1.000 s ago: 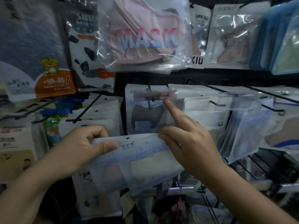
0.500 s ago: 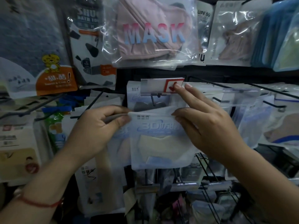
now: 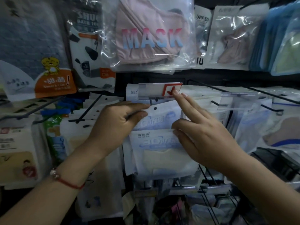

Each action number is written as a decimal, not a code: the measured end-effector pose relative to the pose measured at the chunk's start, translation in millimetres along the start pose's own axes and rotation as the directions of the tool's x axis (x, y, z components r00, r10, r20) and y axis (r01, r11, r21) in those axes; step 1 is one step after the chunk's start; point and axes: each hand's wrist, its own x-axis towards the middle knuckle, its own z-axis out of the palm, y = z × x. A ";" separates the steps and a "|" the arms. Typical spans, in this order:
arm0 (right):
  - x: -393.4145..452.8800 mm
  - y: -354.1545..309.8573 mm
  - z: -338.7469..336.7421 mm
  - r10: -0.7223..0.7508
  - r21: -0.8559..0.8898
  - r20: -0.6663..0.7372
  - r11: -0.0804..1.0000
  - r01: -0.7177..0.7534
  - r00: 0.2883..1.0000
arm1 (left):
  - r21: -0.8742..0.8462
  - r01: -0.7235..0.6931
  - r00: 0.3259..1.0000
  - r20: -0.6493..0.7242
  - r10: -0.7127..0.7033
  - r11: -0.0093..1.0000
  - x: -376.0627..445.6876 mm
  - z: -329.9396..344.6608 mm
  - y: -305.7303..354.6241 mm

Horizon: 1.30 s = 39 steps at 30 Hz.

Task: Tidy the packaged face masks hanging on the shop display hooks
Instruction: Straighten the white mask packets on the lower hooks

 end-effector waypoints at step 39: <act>6.3 -13.8 15.4 0.074 -0.012 -0.077 0.997 -0.075 0.994 | 0.485 -0.230 0.972 0.166 0.169 0.844 2.5 0.4 -23.8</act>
